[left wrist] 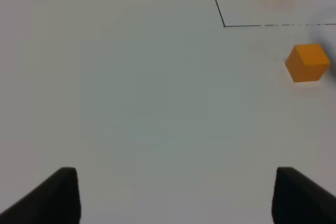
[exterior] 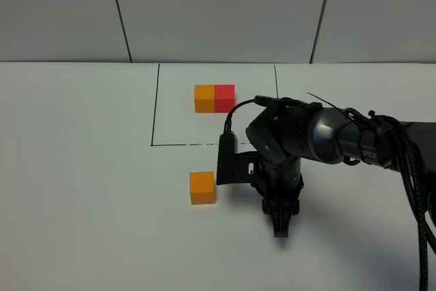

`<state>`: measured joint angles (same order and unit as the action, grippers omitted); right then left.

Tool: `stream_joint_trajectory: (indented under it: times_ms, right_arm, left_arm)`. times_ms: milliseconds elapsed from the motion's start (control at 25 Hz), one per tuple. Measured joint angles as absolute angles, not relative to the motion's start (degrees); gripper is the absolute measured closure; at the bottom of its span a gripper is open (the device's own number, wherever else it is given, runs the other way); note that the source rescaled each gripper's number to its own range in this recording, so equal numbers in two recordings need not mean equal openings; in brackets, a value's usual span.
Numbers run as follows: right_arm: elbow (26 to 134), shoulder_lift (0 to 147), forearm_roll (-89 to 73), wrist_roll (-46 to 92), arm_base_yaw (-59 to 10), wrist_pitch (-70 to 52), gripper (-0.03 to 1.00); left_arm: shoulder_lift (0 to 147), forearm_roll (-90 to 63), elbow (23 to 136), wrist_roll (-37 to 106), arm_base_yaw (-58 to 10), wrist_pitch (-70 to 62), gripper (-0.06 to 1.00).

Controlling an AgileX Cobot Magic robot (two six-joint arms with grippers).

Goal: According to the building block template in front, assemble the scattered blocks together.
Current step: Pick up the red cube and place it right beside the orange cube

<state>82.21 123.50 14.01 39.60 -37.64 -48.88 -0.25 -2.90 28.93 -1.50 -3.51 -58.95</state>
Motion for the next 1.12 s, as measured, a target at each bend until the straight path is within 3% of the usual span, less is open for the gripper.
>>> stream_joint_trajectory:
  times_ms: [1120]
  right_arm:
    - [82.21,123.50,10.23,48.65,-37.64,-47.57,0.97]
  left_arm:
    - [-0.25,-2.90,28.93,-1.50,-3.51,-58.95,0.11]
